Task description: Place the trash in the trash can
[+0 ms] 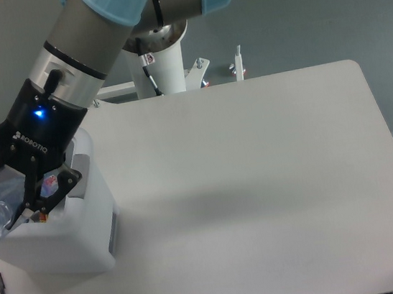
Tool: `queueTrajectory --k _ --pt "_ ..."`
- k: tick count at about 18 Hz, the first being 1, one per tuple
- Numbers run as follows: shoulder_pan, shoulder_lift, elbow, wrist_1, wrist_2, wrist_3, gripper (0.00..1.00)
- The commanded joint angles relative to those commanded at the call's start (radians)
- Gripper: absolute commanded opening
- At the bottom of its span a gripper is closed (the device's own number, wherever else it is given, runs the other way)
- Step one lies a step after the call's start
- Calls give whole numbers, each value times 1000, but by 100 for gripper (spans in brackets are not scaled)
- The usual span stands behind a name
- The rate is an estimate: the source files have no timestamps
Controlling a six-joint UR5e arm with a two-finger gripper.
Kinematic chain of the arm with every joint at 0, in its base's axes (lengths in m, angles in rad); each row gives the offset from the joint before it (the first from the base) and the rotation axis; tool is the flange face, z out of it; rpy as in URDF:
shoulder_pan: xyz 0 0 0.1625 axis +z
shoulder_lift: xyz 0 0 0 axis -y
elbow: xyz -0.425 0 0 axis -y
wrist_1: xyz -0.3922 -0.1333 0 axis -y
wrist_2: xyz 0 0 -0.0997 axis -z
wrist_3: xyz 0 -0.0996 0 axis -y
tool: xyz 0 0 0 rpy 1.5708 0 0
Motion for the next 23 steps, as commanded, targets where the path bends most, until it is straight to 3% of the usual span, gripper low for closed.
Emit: queueTrajectory --k 2,6,15,18,23 --pt "0 3 -3 0 0 2 100" --pt "18 -2 -5 0 2 12 100" --pt "196 -14 11 -3 3 155 100" --pt "251 -34 26 -2 3 169 100" --pt "276 -93 90 -3 15 187 100"
